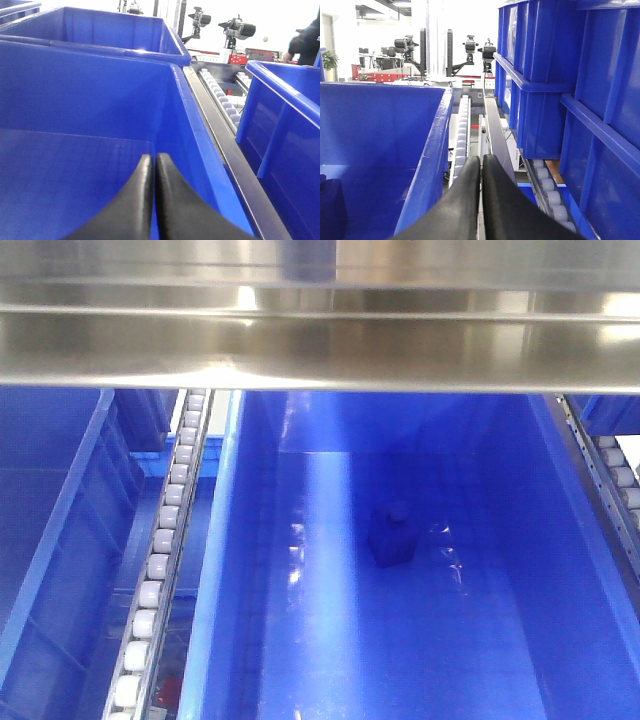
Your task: Pour parts from conveyor to right shelf
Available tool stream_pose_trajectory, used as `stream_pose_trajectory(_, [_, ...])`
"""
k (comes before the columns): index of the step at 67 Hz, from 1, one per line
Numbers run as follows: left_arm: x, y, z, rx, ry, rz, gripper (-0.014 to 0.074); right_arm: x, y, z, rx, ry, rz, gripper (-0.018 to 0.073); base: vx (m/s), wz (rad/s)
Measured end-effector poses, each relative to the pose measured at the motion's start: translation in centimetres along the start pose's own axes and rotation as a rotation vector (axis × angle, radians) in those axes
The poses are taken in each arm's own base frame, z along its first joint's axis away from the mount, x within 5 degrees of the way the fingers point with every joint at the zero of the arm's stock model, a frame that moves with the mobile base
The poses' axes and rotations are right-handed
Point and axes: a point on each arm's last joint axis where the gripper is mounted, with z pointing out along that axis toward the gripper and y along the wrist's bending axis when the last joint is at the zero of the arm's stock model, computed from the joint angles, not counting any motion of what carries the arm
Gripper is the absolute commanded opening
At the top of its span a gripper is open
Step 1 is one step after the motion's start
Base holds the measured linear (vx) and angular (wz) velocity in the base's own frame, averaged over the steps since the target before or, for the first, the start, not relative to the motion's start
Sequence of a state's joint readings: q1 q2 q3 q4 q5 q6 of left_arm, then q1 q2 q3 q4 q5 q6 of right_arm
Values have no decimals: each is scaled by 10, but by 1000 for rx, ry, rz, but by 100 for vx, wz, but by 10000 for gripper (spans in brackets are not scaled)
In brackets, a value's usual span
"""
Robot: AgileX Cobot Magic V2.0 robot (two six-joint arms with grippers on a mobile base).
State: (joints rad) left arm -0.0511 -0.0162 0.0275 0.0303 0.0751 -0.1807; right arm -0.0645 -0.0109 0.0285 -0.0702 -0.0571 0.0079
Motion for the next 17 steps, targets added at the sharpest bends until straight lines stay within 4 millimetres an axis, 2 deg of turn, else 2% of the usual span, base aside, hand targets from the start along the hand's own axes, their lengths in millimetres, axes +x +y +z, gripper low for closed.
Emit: stream_pose_trajectory(17, [0,0,0,0,0,0,-6,0,0,0,0,0,0,-8,0,0])
